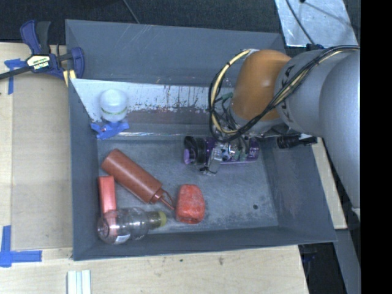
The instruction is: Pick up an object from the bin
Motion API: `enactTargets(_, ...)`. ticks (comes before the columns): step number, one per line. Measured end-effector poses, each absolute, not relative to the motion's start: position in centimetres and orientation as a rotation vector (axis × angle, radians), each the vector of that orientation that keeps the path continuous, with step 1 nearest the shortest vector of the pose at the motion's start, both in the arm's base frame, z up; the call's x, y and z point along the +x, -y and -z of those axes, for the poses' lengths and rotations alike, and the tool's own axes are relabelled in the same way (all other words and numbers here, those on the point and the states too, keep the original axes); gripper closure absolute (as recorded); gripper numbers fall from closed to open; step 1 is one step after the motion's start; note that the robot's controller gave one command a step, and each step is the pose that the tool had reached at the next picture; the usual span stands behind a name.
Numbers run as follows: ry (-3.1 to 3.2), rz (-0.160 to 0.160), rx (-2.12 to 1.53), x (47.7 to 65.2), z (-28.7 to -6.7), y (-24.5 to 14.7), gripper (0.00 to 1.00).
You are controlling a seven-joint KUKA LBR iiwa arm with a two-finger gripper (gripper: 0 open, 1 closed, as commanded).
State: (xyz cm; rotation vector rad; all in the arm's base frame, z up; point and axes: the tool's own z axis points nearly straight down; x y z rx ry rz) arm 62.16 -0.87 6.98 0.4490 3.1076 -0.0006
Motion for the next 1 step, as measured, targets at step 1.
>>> enactTargets(1, -3.091, 0.0, 0.569, 61.8, -7.02, 2.62, 1.0)
